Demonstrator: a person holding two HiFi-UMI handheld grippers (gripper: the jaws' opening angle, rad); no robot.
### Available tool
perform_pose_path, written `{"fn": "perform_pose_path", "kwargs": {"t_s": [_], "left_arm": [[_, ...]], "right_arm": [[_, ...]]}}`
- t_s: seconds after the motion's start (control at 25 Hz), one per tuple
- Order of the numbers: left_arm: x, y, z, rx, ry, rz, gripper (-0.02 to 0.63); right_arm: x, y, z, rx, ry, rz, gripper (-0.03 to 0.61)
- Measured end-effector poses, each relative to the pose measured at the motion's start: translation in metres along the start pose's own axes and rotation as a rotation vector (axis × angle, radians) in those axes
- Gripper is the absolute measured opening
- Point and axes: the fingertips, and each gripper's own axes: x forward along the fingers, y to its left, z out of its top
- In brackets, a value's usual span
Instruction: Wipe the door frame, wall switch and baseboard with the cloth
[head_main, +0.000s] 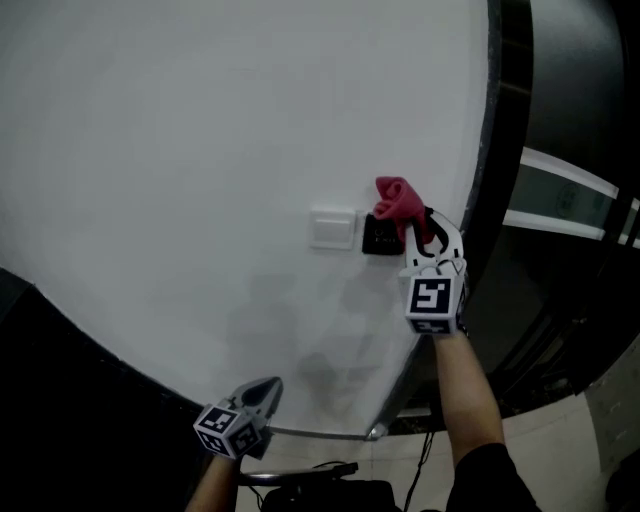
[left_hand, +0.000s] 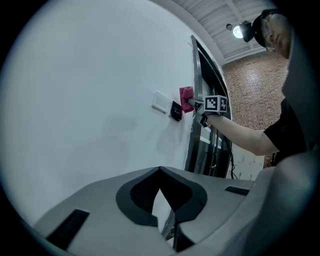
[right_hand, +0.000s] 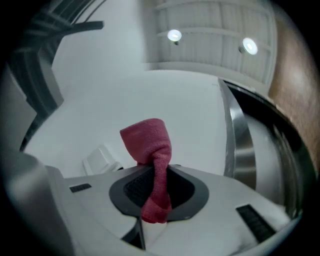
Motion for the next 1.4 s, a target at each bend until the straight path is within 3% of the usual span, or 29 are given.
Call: {"fn": "perform_pose_path", "kwargs": {"t_s": [0.08,0.16,0.24,0.32,0.52,1.12,1.32,1.4], "left_arm": [[0.004,-0.004,0.0,0.01,0.007,-0.006,0.003],[0.008,-0.007,0.0,0.007,0.003,-0.023,0.003],[0.01,-0.01,-0.001,-0.004,-0.001,-0.04,0.003],[0.009,-0.013,-0.004,-0.013,0.0,-0.047,0.003],[0.005,-0.01,-0.008,0.0,0.031,-0.028,0.003],[0.009,-0.02,-0.014,-0.02,0.026,-0.061,0.003],[0.011,-0.023,-0.012,0.007,0.042,-0.05,0.003],[0.011,-0.025,-0.011,0.007,0.039,-0.051,0.003]], "right_arm": [[-0.001,-0.009,0.018,-0.309,-0.024,-0.07,0.065],[0.004,0.005,0.018,-0.554,-0.007,-0.073,0.066],[0.01,0.033,-0.004,-0.691,0.038,-0.011,0.066],[0.009,0.058,-0.027,-0.747,0.067,0.046,0.066],[-0.003,0.084,-0.056,-0.737,0.094,0.106,0.066],[-0.016,0.104,-0.083,-0.679,0.155,0.217,0.066],[-0.022,0.104,-0.084,-0.661,0.17,0.275,0.066],[-0.023,0.093,-0.07,-0.616,0.145,0.259,0.066]]}}
